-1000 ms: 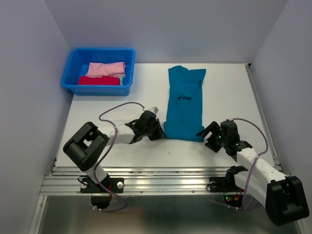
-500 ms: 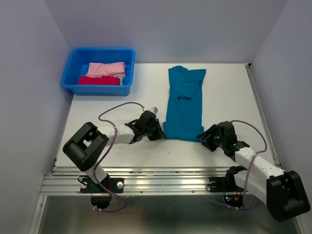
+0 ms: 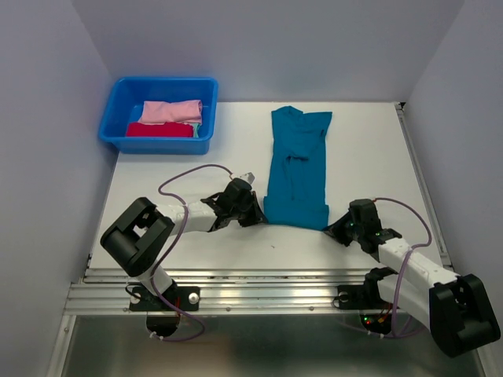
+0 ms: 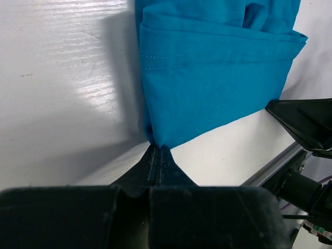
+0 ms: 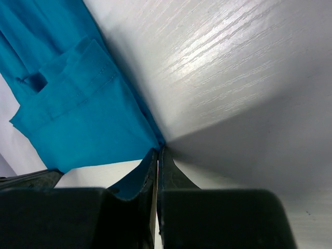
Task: Roll the t-shirts
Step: Roll the T-shirt to the center of the board.
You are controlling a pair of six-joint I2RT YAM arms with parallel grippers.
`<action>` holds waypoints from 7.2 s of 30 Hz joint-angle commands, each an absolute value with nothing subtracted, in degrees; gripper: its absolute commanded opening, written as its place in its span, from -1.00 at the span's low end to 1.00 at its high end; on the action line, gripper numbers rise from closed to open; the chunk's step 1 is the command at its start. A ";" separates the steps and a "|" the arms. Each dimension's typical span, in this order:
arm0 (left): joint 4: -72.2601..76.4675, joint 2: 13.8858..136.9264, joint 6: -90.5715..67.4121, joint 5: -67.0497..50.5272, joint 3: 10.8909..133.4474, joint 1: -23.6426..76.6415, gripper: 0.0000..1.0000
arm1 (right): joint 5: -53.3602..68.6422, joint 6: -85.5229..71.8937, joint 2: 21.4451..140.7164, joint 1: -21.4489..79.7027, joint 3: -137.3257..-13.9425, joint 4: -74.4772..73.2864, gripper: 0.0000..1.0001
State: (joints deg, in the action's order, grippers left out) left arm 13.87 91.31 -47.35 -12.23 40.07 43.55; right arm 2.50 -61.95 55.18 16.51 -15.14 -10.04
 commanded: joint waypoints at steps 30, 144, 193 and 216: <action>-7.29 93.86 -39.20 -16.00 62.75 38.23 -1.00 | -8.88 -57.40 60.46 17.31 -32.69 -19.25 -0.99; -8.53 112.75 -30.94 -8.87 81.12 36.39 -1.00 | -16.35 -43.07 93.77 20.57 -58.01 -13.36 -0.78; 4.65 75.67 -39.29 -13.62 30.94 41.84 0.03 | -5.46 -55.98 61.26 32.08 -27.96 -16.80 0.40; 10.28 80.16 -40.78 -14.42 29.36 41.84 -0.82 | -2.37 -60.82 60.56 32.08 -20.92 -12.57 -0.14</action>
